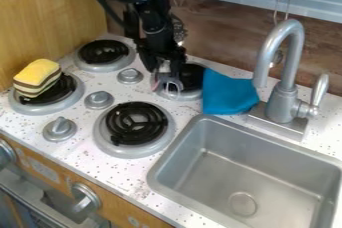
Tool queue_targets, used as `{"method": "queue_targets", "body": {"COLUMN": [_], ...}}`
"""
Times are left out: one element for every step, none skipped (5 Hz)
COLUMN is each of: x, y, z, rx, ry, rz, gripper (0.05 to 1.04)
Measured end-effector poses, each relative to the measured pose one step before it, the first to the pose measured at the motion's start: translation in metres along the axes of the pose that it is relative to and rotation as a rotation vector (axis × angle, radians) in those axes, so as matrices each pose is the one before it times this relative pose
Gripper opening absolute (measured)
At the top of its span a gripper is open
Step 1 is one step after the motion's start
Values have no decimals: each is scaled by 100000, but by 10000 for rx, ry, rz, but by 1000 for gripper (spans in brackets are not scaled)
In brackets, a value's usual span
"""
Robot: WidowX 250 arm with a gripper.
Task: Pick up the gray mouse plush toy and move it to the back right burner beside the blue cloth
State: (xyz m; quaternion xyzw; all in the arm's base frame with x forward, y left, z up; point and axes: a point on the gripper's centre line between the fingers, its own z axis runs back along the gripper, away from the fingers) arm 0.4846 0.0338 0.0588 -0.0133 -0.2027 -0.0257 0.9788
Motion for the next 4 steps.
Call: {"method": "queue_targets", "body": {"x": [-432, -307, -362, -1837], "y": [-311, -593, 496, 1128], "z": [-243, 1604, 3295, 3716], "rx": [-186, -509, -102, 23], "ry": [101, -209, -366, -291], "rz": [-65, 50, 39, -411], "gripper": [1011, 1010, 1010, 1010]}}
